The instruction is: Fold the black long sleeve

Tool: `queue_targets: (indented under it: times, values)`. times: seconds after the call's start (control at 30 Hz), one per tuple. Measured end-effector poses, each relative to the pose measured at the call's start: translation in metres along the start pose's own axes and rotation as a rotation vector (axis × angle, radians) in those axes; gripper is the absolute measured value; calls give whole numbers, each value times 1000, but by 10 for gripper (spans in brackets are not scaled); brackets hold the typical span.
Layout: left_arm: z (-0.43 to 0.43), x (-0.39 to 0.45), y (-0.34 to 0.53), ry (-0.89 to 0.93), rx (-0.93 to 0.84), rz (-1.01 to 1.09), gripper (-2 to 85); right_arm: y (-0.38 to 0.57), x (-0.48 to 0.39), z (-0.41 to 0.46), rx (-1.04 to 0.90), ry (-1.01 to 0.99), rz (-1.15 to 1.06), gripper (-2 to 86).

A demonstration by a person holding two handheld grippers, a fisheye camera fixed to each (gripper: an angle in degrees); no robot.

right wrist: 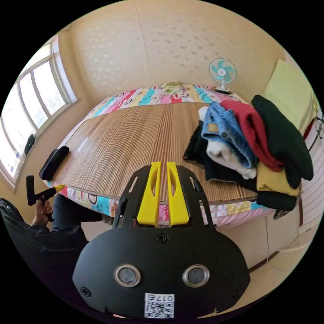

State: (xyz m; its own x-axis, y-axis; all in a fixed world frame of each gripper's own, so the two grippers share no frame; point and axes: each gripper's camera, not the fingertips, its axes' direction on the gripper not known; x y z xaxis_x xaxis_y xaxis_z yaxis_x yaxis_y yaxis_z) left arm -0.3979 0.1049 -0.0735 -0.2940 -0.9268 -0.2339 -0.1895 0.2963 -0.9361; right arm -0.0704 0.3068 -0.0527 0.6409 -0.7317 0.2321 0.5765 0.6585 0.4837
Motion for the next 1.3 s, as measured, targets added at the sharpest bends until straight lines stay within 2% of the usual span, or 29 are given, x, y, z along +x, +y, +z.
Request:
queue_targets:
  times: [0.07, 0.17, 0.3, 0.4, 0.43, 0.53, 0.6, 0.67, 0.73, 0.8, 0.83, 0.97, 1.03, 1.13, 1.3]
  values:
    - [11, 15, -13, 24, -2, 32, 91, -5, 50, -65, 187, 210, 92, 102]
    - [24, 37, -23, 43, -17, 73, 89, -13, 118, -98, 304, 371, 288, 149]
    - [23, 57, -15, 1, -33, 98, 88, -17, 214, -92, 233, 349, 593, 147]
    - [8, 53, 1, -82, -18, 52, 88, -28, 265, -64, 128, 178, 762, 105]
    - [5, 50, 4, -91, -17, 35, 88, -42, 259, -70, 153, 185, 770, 77]
    - [-9, 35, 14, -83, -15, -40, 87, -101, 184, -106, 364, 164, 485, 46]
    - [-18, 31, 15, -104, -5, -69, 87, -138, 126, -115, 403, 6, 281, 39]
    - [-22, 33, 11, -121, -2, -67, 87, -158, 23, -115, 399, 46, 87, 34]
    - [-25, 37, 7, -116, 10, -64, 87, -143, -56, -108, 391, 66, -72, 32]
    - [-24, 38, 4, -90, 23, -85, 87, -110, -118, -95, 377, -27, -167, 31]
    - [-23, 37, 4, -81, 23, -93, 89, -83, -151, -80, 337, -140, -204, 32]
    - [-13, 30, 4, -32, -17, -149, 98, 5, -203, 7, 46, -614, -169, 35]
    - [-15, 30, 2, -29, -33, -145, 99, 12, -192, 31, -22, -700, -91, 47]
    - [-21, 31, -2, -90, -51, -105, 99, -22, -161, 45, 47, -647, -34, 102]
    - [-21, 19, -11, -86, -51, -130, 100, -89, -157, 136, -118, -388, -63, 135]
